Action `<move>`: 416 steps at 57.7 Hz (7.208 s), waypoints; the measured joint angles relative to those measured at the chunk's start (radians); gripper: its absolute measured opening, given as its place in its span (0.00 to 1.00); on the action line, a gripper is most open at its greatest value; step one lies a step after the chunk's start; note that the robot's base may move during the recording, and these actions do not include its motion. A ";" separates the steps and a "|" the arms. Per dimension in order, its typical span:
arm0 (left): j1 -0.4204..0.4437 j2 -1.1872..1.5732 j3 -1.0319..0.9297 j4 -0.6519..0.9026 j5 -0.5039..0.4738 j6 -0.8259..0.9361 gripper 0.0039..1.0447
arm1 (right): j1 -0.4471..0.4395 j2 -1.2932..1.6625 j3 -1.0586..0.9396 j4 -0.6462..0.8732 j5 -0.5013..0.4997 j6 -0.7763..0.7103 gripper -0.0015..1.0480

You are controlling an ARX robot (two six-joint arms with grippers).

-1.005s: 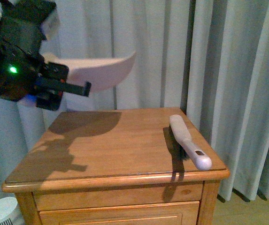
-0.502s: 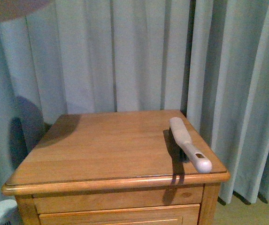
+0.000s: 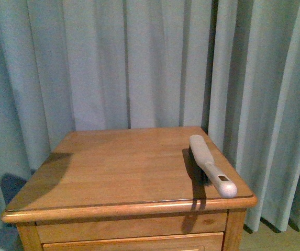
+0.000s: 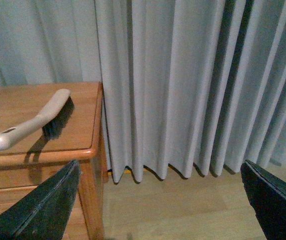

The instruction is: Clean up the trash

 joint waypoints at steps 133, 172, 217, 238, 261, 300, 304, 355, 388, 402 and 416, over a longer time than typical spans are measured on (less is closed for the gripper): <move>0.023 -0.013 -0.008 0.010 0.013 -0.035 0.26 | 0.510 1.978 1.434 -0.472 0.204 0.631 0.23; 0.023 -0.013 -0.008 0.010 0.013 -0.035 0.26 | 0.608 1.189 0.665 0.243 0.504 0.107 0.18; 0.023 -0.013 -0.008 0.010 0.012 -0.036 0.26 | 0.636 0.485 0.301 0.178 0.762 -0.022 0.18; 0.023 -0.013 -0.009 0.010 0.027 -0.036 0.26 | 0.636 0.477 0.301 0.176 0.775 -0.017 0.18; 0.025 -0.017 -0.010 0.011 0.015 -0.038 0.26 | 0.640 0.480 0.301 0.175 0.768 -0.018 0.18; 0.026 -0.016 -0.014 0.011 0.013 -0.039 0.26 | 0.638 0.479 0.301 0.175 0.771 -0.017 0.18; 0.026 -0.018 -0.014 0.011 0.012 -0.039 0.26 | 0.641 0.480 0.301 0.175 0.763 -0.018 0.18; 0.066 0.044 0.094 -0.267 -0.005 -0.070 0.26 | 0.641 0.478 0.301 0.175 0.767 -0.018 0.18; 0.448 0.730 0.333 -0.228 0.470 0.441 0.26 | 0.641 0.479 0.301 0.175 0.767 -0.017 0.18; 0.432 0.838 0.359 -0.211 0.534 0.591 0.26 | 0.641 0.479 0.301 0.175 0.767 -0.017 0.18; 0.442 0.924 0.359 -0.213 0.586 0.697 0.26 | 0.641 0.479 0.301 0.175 0.767 -0.017 0.18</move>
